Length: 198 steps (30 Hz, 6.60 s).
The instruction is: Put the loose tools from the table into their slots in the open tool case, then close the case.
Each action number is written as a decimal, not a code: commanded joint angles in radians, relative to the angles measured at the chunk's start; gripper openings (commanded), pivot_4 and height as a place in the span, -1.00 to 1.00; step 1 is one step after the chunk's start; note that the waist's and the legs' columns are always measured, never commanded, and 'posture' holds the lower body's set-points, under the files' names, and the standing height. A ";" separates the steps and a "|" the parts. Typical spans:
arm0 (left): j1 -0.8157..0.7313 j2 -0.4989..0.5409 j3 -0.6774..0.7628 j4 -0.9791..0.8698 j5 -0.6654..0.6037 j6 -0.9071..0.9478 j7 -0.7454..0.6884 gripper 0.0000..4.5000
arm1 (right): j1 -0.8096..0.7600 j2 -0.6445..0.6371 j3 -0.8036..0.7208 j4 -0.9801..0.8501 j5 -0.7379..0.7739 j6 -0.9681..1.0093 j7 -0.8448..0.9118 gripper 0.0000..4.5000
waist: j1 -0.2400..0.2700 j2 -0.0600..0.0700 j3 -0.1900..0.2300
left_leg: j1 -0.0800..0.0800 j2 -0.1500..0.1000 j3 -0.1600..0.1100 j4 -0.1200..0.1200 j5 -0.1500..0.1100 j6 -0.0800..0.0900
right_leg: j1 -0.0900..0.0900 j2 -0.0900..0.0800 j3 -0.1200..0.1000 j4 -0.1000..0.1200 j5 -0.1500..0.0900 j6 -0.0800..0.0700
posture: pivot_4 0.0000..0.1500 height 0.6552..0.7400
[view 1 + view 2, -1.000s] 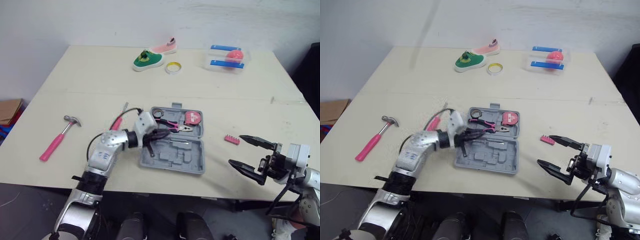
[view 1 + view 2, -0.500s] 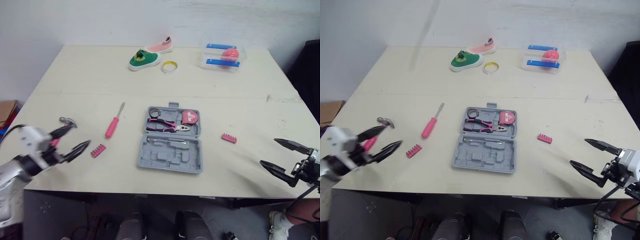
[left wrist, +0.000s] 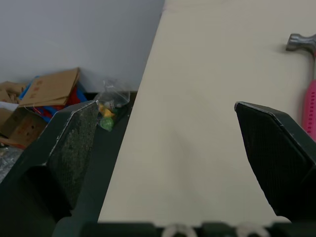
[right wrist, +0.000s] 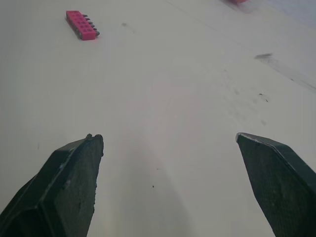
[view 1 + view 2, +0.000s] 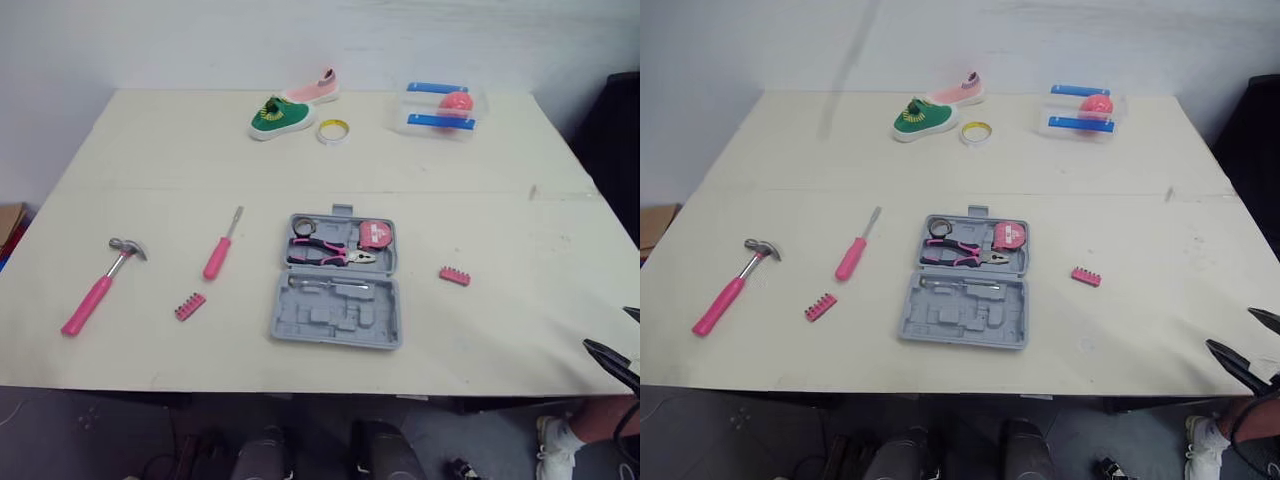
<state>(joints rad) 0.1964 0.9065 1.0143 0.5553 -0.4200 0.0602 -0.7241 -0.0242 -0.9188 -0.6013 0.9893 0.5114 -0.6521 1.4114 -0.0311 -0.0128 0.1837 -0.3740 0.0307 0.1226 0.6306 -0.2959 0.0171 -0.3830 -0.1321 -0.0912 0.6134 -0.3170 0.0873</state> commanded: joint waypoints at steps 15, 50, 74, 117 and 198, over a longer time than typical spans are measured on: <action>-0.002 -0.066 -0.064 -0.266 -0.116 0.059 -0.056 0.98 | -0.053 0.089 0.046 -0.332 0.082 0.150 0.014 1.00 | 0.002 0.000 0.000 | 0.000 0.000 0.001 -0.002 0.001 -0.002 | 0.000 0.000 -0.001 0.001 0.000 0.000 | 1.00 1.00; -0.091 0.106 -0.313 -0.430 -0.104 0.678 0.072 0.98 | -0.087 0.325 0.377 -1.218 0.235 0.548 -0.067 1.00 | 0.014 -0.005 0.003 | -0.001 0.000 0.000 0.000 0.003 -0.003 | -0.003 0.001 -0.001 0.006 -0.001 -0.002 | 1.00 1.00; -0.439 0.090 -0.700 0.014 0.106 0.546 -0.080 -0.26 | -0.088 0.352 0.403 -1.203 0.177 0.525 -0.083 1.00 | 0.007 -0.006 0.003 | -0.011 0.000 0.001 0.005 0.010 -0.001 | -0.013 -0.002 -0.015 0.016 0.001 -0.001 | 1.00 1.00; -0.950 -0.275 -1.468 -0.739 0.290 0.571 -0.346 -0.77 | 0.058 0.176 0.226 -1.148 0.161 0.581 -0.101 1.00 | 0.041 -0.012 0.008 | -0.016 -0.001 0.002 0.021 0.012 0.005 | -0.010 0.002 -0.016 0.014 0.004 0.004 | 1.00 1.00; -0.833 -0.508 -1.495 -0.351 0.505 0.247 -0.235 -0.97 | 0.134 0.216 0.222 -1.241 0.139 0.593 -0.223 1.00 | 0.056 -0.007 0.004 | -0.011 0.000 -0.004 0.033 0.003 0.013 | 0.005 -0.002 -0.016 0.011 0.006 0.007 | 1.00 1.00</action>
<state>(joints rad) -0.6670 0.3774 -0.4148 0.1342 0.0106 0.2865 -0.9527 0.1040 -0.7090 -0.3518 -0.2299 0.6459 -0.0420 1.1933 0.0251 -0.0199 0.1876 -0.3850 0.0306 0.1174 0.6633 -0.2930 0.0298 -0.3771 -0.1338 -0.1071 0.6233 -0.3109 0.0947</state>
